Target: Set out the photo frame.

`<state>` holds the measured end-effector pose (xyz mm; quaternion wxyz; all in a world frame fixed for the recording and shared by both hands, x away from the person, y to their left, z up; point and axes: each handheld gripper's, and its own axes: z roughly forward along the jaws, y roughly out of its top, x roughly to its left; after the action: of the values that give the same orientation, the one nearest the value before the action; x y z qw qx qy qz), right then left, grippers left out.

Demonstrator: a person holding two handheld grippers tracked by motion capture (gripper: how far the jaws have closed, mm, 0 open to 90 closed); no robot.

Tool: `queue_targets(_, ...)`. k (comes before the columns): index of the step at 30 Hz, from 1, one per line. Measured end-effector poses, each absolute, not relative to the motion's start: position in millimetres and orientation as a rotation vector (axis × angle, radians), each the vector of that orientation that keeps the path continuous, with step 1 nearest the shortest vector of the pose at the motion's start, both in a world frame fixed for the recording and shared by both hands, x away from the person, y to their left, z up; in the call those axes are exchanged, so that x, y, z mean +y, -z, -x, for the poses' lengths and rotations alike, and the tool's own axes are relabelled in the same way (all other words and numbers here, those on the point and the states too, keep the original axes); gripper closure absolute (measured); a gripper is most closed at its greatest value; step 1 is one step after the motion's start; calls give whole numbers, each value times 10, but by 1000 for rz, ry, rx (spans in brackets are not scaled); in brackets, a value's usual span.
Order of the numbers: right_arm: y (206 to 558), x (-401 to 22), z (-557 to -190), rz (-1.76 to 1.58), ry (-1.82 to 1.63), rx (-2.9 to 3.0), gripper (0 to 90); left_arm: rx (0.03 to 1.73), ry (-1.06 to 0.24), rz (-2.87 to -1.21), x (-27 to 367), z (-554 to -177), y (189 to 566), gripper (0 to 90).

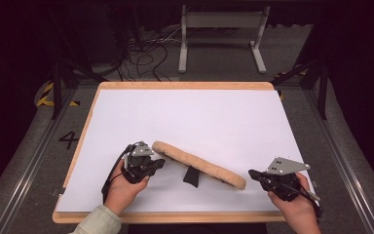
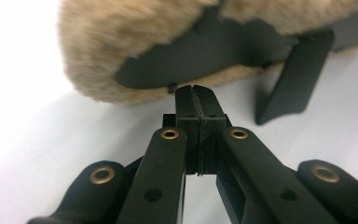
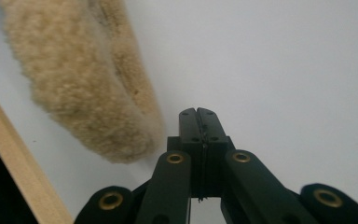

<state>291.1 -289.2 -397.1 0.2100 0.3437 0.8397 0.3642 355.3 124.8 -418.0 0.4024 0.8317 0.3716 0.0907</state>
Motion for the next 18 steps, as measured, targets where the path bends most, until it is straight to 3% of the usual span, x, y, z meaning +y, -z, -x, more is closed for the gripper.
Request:
queue_targets(7, 3957, -3089, -2935, -1055, -1012, 2246, 900, 1019, -261, -2078, 1238, -3649, 4225, 900)
queue_targets(18, 3970, -3002, -2917, -997, -1053, 2288, 900, 1052, -279, -2075, 1221, -3720, 4247, 900)
